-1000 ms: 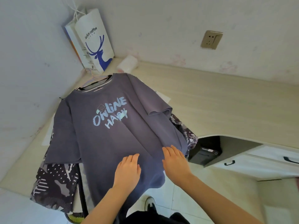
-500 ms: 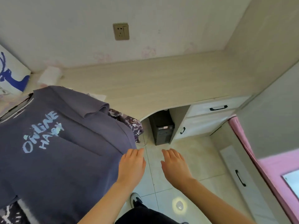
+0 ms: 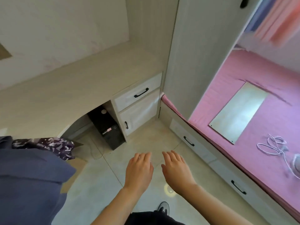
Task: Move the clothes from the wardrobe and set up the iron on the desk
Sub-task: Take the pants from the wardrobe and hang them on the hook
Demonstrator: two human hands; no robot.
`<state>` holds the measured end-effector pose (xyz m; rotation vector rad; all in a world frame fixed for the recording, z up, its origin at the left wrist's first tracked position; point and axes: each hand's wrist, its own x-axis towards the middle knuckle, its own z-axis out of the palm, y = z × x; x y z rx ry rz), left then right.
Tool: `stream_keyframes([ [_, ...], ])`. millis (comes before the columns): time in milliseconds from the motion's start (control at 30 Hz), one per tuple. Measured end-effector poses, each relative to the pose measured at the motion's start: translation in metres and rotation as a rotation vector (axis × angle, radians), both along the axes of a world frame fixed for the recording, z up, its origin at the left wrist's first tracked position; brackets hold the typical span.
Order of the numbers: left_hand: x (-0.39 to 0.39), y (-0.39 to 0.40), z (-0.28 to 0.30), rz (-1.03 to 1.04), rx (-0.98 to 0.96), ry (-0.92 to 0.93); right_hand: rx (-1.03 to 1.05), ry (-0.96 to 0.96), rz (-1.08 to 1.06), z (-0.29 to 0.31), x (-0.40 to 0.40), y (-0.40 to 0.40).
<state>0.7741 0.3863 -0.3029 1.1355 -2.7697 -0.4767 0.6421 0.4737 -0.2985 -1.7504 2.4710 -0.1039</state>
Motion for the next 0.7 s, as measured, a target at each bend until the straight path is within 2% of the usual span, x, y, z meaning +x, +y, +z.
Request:
stream_keyframes([
  [300,-0.124,0.047,-0.003,-0.236,-0.032,0.026,0.035,-0.005,-0.276,-0.007,-0.099,0.082],
  [700,-0.267,0.023,-0.015,-0.483,-0.005,-0.041,0.046,0.009,-0.485,-0.016,-0.221,0.080],
])
